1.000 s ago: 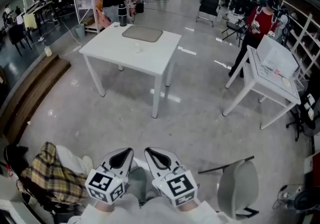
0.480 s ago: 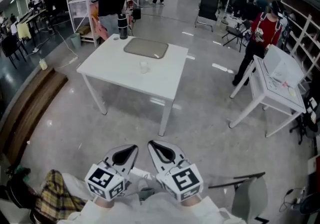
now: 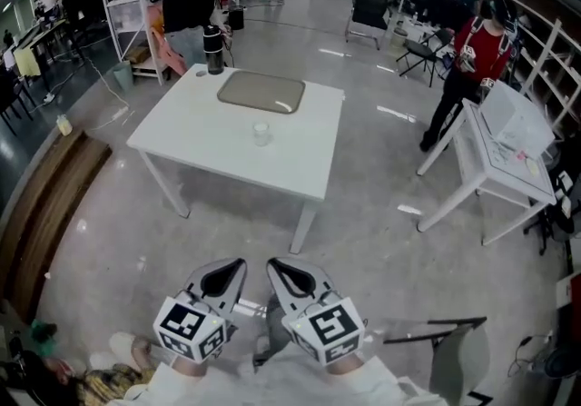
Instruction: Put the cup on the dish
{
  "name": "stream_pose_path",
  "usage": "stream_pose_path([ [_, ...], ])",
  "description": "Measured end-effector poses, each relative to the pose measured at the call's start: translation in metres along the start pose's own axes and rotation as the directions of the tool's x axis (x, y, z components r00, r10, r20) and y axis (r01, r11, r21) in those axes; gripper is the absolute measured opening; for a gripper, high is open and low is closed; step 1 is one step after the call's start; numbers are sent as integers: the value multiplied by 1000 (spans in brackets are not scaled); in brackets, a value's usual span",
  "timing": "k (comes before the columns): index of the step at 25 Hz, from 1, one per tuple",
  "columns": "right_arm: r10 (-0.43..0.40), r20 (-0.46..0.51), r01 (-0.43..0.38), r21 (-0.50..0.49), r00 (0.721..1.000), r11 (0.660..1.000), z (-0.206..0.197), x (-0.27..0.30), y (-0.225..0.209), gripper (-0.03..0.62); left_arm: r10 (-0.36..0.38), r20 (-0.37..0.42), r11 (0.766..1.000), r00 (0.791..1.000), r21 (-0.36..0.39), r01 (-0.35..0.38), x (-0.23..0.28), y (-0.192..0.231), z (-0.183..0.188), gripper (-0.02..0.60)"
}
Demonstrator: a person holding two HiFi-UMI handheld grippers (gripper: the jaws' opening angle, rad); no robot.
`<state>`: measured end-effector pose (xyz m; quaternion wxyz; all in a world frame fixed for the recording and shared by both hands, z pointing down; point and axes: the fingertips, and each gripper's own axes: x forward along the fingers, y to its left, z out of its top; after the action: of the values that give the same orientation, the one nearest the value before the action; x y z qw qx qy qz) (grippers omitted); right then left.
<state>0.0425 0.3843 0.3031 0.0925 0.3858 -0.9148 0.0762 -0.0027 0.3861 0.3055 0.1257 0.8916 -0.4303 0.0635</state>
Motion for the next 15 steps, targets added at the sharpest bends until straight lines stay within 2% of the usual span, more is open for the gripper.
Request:
stream_pose_path([
  [6, 7, 14, -7, -7, 1000, 1000, 13, 54, -41, 14, 18, -21, 999, 1000, -39, -19, 41, 49, 2, -5],
  [11, 99, -10, -99, -6, 995, 995, 25, 107, -81, 14, 34, -52, 997, 998, -64, -37, 90, 95, 10, -5],
  [15, 123, -23, -123, -29, 992, 992, 49, 146, -125, 14, 66, -61, 994, 996, -89, -71, 134, 129, 30, -5],
])
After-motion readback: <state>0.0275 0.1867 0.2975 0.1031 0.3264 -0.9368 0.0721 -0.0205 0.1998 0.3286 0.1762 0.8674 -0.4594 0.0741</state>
